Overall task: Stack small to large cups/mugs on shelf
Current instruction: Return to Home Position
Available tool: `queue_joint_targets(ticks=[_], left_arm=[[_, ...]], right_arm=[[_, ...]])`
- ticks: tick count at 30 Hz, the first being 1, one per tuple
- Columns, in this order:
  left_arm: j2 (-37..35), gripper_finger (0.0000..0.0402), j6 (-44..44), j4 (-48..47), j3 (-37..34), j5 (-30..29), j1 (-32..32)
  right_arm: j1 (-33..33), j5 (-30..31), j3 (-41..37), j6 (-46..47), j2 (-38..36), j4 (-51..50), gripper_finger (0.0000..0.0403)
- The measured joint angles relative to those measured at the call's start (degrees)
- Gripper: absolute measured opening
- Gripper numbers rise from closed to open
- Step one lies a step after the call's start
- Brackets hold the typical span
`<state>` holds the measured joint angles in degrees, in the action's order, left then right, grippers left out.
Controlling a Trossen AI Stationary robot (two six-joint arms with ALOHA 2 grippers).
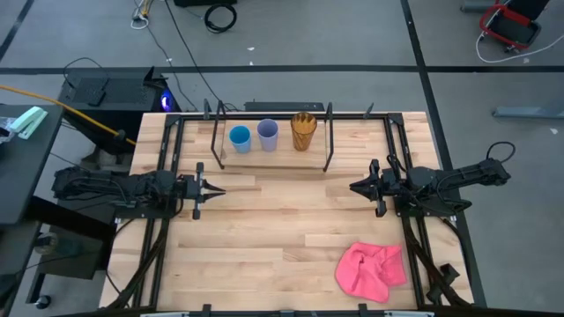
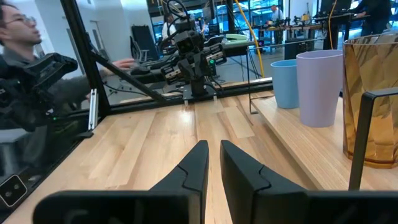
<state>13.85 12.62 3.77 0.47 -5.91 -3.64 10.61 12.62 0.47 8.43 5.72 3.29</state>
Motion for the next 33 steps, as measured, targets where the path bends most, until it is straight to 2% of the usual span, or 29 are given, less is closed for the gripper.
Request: queue_joint_targets(ticks=[33], left_arm=[[0.00, 0.0032, 0.00, -0.01, 0.00, 0.00, -0.01]], right_arm=[[0.00, 0.00, 0.00, 0.00, -0.02, -0.02, 0.0050]])
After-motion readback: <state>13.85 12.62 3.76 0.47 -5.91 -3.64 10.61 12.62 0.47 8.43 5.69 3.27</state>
